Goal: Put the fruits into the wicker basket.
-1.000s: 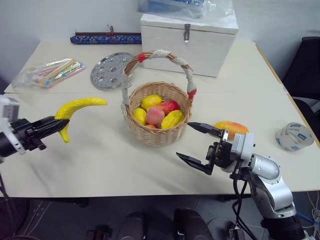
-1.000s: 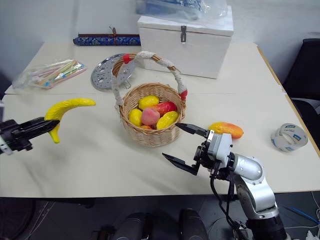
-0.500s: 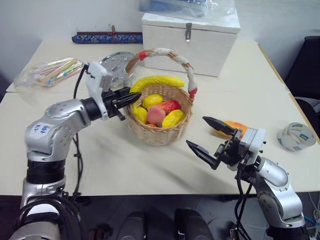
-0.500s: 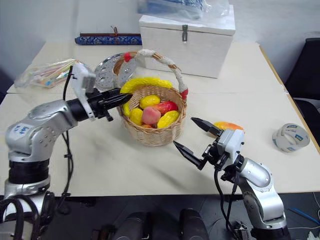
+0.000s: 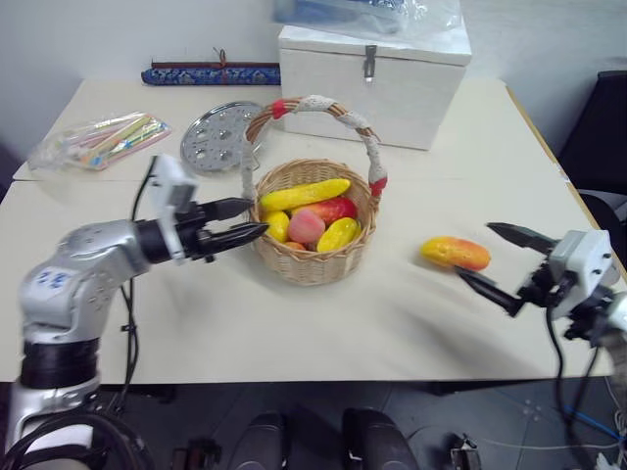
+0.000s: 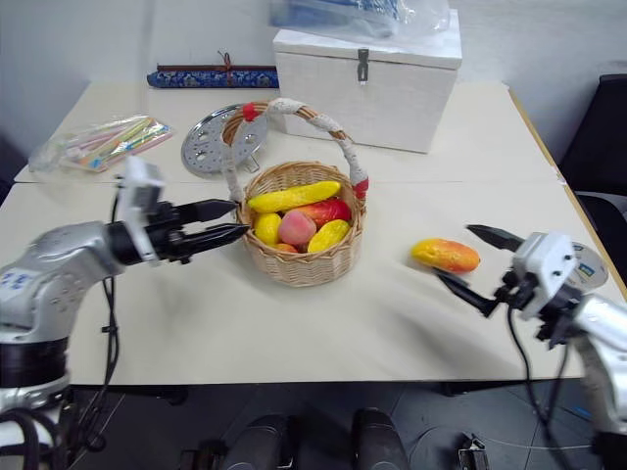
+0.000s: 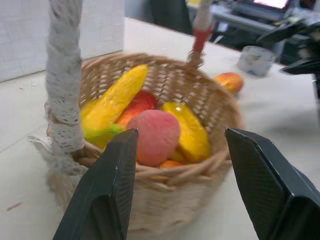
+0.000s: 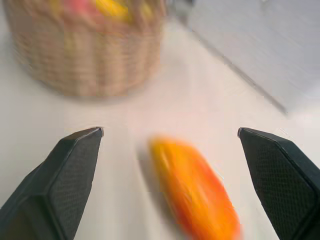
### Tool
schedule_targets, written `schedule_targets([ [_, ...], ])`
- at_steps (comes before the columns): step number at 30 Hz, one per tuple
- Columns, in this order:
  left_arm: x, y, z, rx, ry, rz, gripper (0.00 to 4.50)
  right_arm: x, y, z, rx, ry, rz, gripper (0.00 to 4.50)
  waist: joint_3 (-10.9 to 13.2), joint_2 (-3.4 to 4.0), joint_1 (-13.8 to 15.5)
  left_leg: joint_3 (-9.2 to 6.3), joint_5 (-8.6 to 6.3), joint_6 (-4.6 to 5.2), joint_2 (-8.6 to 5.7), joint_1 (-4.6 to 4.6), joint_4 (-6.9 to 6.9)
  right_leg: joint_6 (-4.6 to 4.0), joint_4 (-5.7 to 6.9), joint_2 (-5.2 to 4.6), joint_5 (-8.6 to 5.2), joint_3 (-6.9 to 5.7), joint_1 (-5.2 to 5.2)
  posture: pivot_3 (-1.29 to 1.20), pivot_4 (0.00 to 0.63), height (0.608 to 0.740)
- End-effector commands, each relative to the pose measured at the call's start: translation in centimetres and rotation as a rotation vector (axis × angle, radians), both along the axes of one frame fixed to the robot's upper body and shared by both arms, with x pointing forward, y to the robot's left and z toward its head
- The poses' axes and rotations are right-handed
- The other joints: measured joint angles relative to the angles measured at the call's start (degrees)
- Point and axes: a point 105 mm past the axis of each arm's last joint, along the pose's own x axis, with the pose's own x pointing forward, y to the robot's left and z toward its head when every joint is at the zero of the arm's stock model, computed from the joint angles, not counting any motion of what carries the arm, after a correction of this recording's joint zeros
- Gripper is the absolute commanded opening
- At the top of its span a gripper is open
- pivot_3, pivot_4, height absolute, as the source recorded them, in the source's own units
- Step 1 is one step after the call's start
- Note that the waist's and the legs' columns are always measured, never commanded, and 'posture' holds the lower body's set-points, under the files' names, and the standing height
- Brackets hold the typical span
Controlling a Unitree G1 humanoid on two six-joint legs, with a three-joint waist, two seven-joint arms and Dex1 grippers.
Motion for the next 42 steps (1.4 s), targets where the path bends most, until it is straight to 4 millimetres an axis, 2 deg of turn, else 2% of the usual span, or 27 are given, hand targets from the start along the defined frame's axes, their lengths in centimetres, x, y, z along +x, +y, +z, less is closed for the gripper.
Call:
schedule_targets([
  [1, -2.5, 1.5, 1.2, 0.065, -0.078, -0.081, 2.91, 0.4, -1.7, 0.9, -0.031, 0.085, -0.001, 4.5, 0.04, 0.1, -0.27, 0.07, 0.0, 0.0, 0.02, 0.06, 0.01, -0.02, 0.03, 0.01, -0.01, 0.05, 0.0, 0.0, 0.15, 0.74],
  [4, -5.3, 2.6, -0.2, 0.104, 0.096, -0.178, 3.48, 1.3, -1.8, 1.1, -0.073, 0.172, 0.074, 4.5, 0.09, 0.18, -0.77, 0.11, 0.02, 0.02, 0.04, 0.15, -0.02, -0.05, 0.1, 0.01, -0.02, 0.11, 0.01, 0.0, 0.15, 0.74],
  [7, -6.8, 2.4, -1.6, 0.17, 0.081, -0.241, 4.35, 3.4, -1.4, 0.1, -0.178, 0.266, 0.124, 4.5, 0.13, 0.24, -1.35, 0.07, 0.01, 0.03, 0.04, 0.14, -0.01, -0.07, 0.07, -0.06, -0.03, 0.11, 0.0, 0.0, 0.15, 0.74],
  [10, -7.1, 1.4, -2.1, 0.145, 0.045, -0.257, 4.43, 5.5, -1.4, -0.9, -0.251, 0.341, 0.105, 4.5, 0.15, 0.28, -1.11, -0.07, -0.02, 0.04, 0.01, 0.05, -0.02, -0.11, 0.02, -0.15, -0.06, 0.03, -0.03, 0.0, 0.15, 0.74],
  [13, -7.0, 0.6, -2.2, 0.124, 0.004, -0.243, 4.43, 7.2, -2.0, -2.0, -0.305, 0.502, -0.008, 4.5, 0.18, 0.33, -1.05, -0.08, -0.02, 0.04, -0.02, -0.02, -0.02, -0.11, -0.01, -0.18, -0.06, 0.03, -0.07, 0.0, 0.15, 0.74],
  [15, -6.9, 0.6, -2.3, 0.132, 0.0, -0.244, 4.43, 8.9, -1.1, -1.2, -0.295, 0.465, -0.005, 4.5, 0.18, 0.32, -1.3, -0.07, -0.02, 0.03, -0.03, -0.15, -0.02, -0.11, -0.02, -0.17, -0.06, 0.01, -0.19, 0.0, 0.15, 0.74],
  [17, -6.9, 0.6, -2.1, 0.128, 0.002, -0.244, 4.43, 9.4, -0.3, -1.2, -0.332, 0.464, 0.045, 4.5, 0.18, 0.33, -1.46, -0.04, -0.01, 0.0, -0.03, -0.22, -0.01, -0.11, 0.02, -0.14, -0.06, 0.01, -0.3, 0.0, 0.15, 0.74],
  [20, -7.6, 0.6, -2.1, 0.13, 0.043, -0.279, 4.43, 9.0, 0.1, -1.8, -0.36, 0.546, 0.123, 4.5, 0.18, 0.32, -1.48, 0.01, 0.0, -0.02, -0.03, -0.25, -0.03, -0.11, 0.07, -0.09, -0.06, -0.01, -0.37, 0.0, 0.15, 0.74],
  [22, -7.9, 0.6, -2.2, 0.138, 0.063, -0.293, 4.5, 9.1, 0.6, -1.6, -0.335, 0.556, 0.172, 4.09, 0.18, 0.33, -1.48, 0.02, 0.0, -0.01, -0.03, -0.29, 0.0, -0.1, 0.14, -0.09, -0.05, -0.02, -0.36, 0.0, 0.15, 0.74],
  [23, -7.9, 0.7, -2.2, 0.141, 0.062, -0.294, 4.5, 9.2, 1.0, -1.4, -0.321, 0.556, 0.199, 4.05, 0.18, 0.32, -1.51, 0.03, 0.0, -0.01, -0.03, -0.29, 0.02, -0.09, 0.14, -0.09, -0.05, -0.02, -0.36, 0.0, 0.15, 0.74],
  [24, -7.8, 0.7, -2.1, 0.138, 0.053, -0.289, 4.5, 9.1, 1.4, -1.3, -0.314, 0.554, 0.236, 3.64, 0.18, 0.32, -1.53, 0.04, -0.01, 0.0, -0.03, -0.29, 0.07, -0.08, 0.12, -0.09, -0.04, -0.01, -0.35, 0.0, 0.15, 0.74],
  [25, -7.7, 0.7, -2.1, 0.136, 0.049, -0.285, 4.5, 9.1, 1.7, -1.3, -0.307, 0.541, 0.269, 3.53, 0.18, 0.33, -1.54, 0.05, -0.01, 0.0, -0.04, -0.29, 0.09, -0.08, 0.11, -0.09, -0.04, 0.0, -0.35, 0.0, 0.15, 0.74],
  [26, -7.7, 0.7, -2.1, 0.134, 0.047, -0.282, 4.5, 9.1, 2.0, -1.3, -0.303, 0.523, 0.29, 3.22, 0.18, 0.33, -1.55, 0.06, 0.0, 0.0, -0.04, -0.27, 0.09, -0.08, 0.12, -0.09, -0.04, 0.0, -0.35, 0.0, 0.15, 0.74],
  [29, -7.9, 0.5, -2.2, 0.126, 0.048, -0.272, 4.5, 9.7, 2.1, -1.6, -0.313, 0.488, 0.282, 2.33, 0.18, 0.33, -1.56, 0.05, 0.0, -0.01, -0.03, -0.26, 0.09, -0.08, 0.16, -0.07, -0.04, 0.0, -0.36, 0.0, 0.15, 0.74],
  [31, -8.1, 0.6, -2.4, 0.123, 0.052, -0.262, 4.5, 9.8, 2.1, -1.4, -0.3, 0.468, 0.276, 2.21, 0.18, 0.33, -1.56, 0.05, 0.0, -0.02, -0.02, -0.26, 0.07, -0.08, 0.18, -0.08, -0.04, 0.01, -0.36, 0.0, 0.15, 0.74],
  [35, -8.6, 0.9, -2.5, 0.111, 0.057, -0.225, 4.5, 8.3, 2.3, 0.2, -0.264, 0.466, 0.368, 2.21, 0.18, 0.33, -1.5, 0.05, 0.0, -0.02, -0.02, -0.27, 0.08, -0.08, 0.16, -0.08, -0.04, 0.01, -0.36, 0.0, 0.15, 0.74],
  [39, -8.9, 1.5, -2.2, 0.072, 0.054, -0.18, 4.5, 5.2, 3.8, 2.2, -0.209, 0.518, 0.467, 2.21, 0.23, 0.41, -1.06, -0.03, 0.0, -0.02, -0.02, -0.31, 0.07, -0.08, 0.15, -0.12, -0.04, -0.03, -0.37, 0.0, 0.15, 0.74],
  [42, -8.9, 2.2, -2.0, 0.014, 0.059, -0.12, 4.5, 1.0, 7.9, 5.1, -0.097, 0.563, 0.676, 2.21, 0.25, 0.45, -1.14, -0.08, -0.02, -0.04, 0.0, -0.25, 0.07, -0.08, 0.09, -0.13, -0.04, -0.05, -0.32, 0.0, 0.15, 0.74],
])
